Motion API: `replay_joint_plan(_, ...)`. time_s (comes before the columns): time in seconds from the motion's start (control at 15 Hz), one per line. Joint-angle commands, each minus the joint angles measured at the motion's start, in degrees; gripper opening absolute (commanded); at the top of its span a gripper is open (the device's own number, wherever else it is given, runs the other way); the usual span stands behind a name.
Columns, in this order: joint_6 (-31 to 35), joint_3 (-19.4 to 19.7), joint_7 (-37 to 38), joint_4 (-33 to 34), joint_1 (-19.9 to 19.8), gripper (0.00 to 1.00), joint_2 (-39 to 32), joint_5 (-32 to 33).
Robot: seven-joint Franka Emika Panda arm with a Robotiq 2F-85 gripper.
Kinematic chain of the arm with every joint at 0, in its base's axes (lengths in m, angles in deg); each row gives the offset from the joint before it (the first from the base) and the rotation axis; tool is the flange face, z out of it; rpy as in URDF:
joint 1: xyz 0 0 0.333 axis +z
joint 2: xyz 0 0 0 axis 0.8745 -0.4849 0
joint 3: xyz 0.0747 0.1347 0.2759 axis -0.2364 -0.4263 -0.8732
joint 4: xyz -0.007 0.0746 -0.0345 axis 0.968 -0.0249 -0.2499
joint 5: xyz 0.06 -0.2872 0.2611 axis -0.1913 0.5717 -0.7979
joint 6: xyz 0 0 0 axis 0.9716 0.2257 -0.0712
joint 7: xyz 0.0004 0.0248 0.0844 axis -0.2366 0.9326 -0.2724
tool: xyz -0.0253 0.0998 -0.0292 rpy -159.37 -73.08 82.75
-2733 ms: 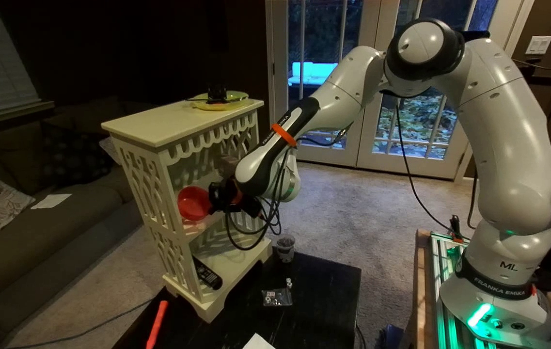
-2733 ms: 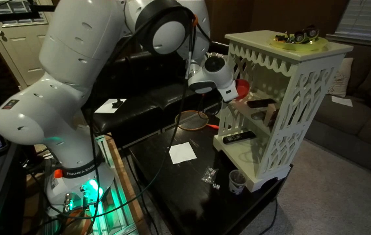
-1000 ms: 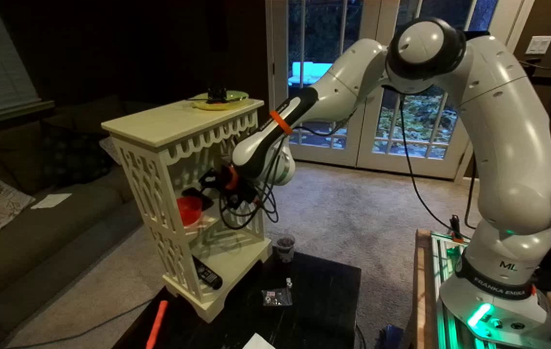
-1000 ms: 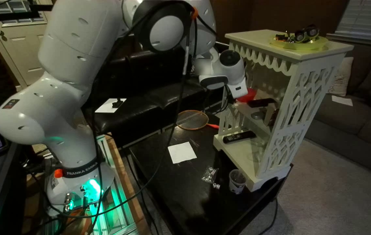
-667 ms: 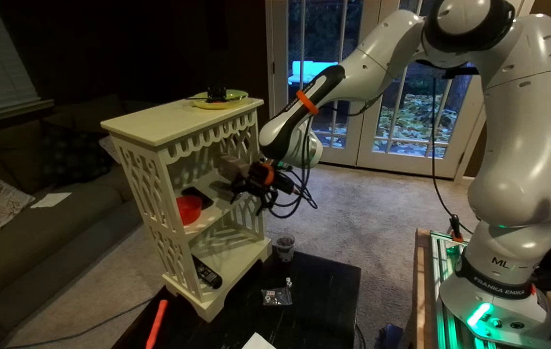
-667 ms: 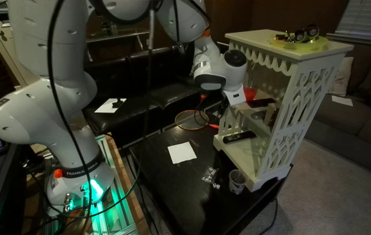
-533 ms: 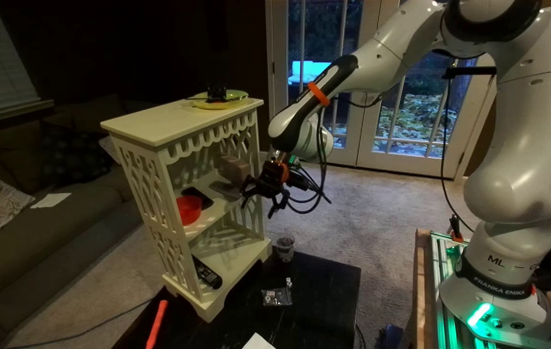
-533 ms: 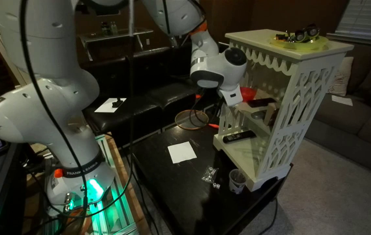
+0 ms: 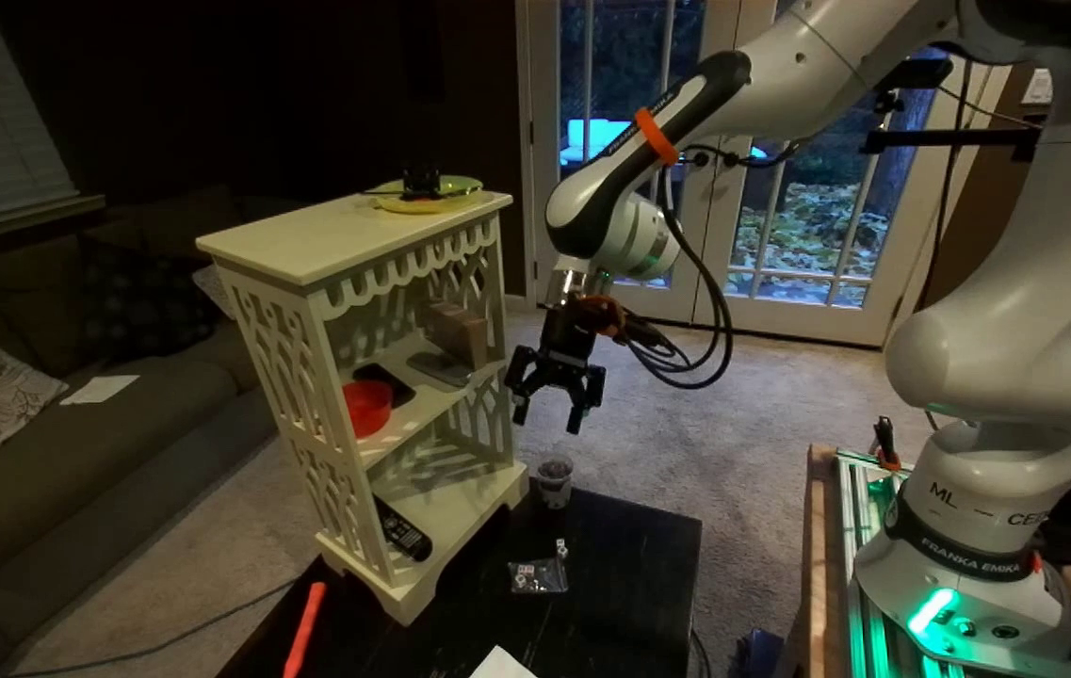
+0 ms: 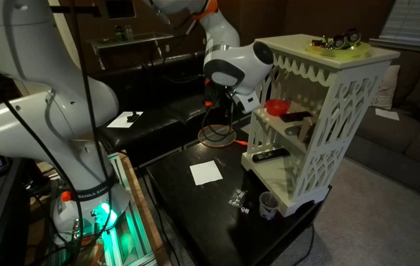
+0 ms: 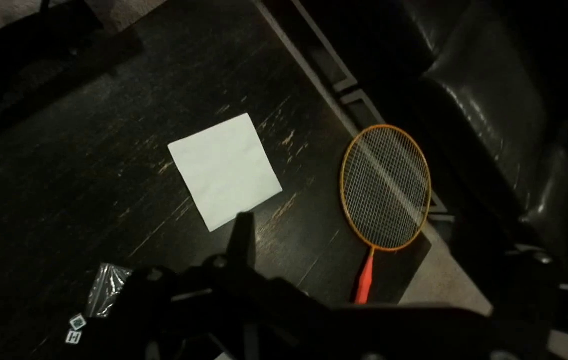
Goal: Move the orange bowl to the left.
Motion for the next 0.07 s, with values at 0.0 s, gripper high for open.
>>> replay_joint_plan(0.0,-1.59,-1.11,-1.1,0.01,-0.87,1.0,1.42,-0.76)
